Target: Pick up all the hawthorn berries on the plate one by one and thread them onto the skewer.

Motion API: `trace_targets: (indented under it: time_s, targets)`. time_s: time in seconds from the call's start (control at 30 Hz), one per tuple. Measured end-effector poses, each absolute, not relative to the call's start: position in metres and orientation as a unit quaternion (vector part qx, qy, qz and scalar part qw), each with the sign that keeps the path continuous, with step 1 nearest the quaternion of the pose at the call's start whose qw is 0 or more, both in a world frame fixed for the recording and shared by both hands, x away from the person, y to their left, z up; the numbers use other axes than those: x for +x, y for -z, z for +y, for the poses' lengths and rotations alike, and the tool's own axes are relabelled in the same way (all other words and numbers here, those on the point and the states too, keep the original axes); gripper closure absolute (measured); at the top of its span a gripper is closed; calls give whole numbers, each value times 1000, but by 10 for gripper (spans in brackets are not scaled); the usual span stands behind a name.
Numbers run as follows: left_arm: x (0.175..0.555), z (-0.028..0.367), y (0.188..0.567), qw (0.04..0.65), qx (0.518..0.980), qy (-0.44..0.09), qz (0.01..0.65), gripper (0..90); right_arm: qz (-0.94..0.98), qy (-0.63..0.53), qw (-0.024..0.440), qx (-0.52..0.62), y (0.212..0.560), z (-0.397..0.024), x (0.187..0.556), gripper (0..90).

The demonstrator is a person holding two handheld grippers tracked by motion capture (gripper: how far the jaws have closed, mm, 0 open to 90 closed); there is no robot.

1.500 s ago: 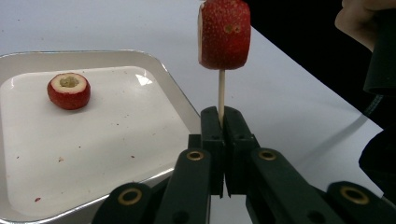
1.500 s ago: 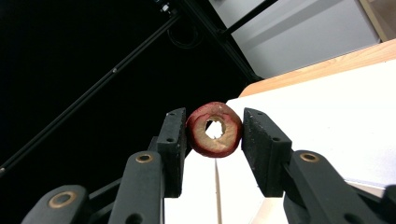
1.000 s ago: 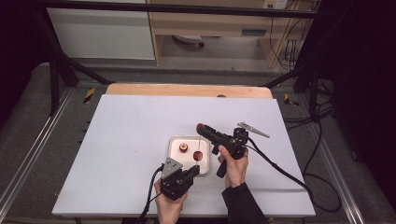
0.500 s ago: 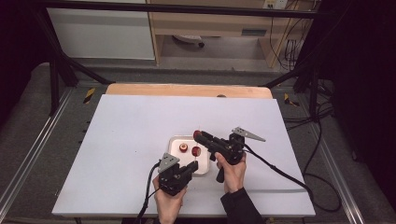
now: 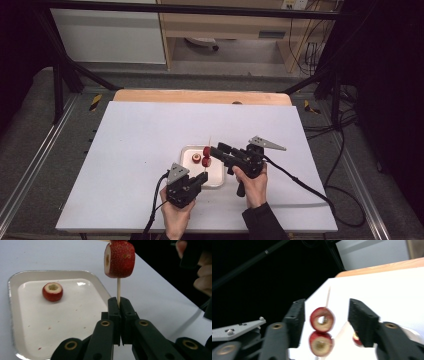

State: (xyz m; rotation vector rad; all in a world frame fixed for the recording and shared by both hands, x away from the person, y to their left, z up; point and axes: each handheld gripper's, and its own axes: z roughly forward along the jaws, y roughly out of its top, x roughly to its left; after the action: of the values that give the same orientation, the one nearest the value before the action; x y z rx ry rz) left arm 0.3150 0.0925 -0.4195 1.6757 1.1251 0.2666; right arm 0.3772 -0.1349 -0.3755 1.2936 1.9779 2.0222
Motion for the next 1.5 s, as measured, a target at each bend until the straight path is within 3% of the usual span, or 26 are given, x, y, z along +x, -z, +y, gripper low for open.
trace_targets:
  time_s: [0.13,0.37,0.8,1.5]
  targets:
    - [314,109,427,516,710,-122,463,884,672,-619,49,404,375,-142,380,262]
    - [309,138,433,496,733,-148,442,881,759,-529,84,369,386,-145,387,87]
    - [302,177,441,468,754,-173,427,880,840,-419,81,335,395,-134,403,50]
    - [300,186,444,460,765,-170,418,878,883,-348,82,305,391,-91,432,61]
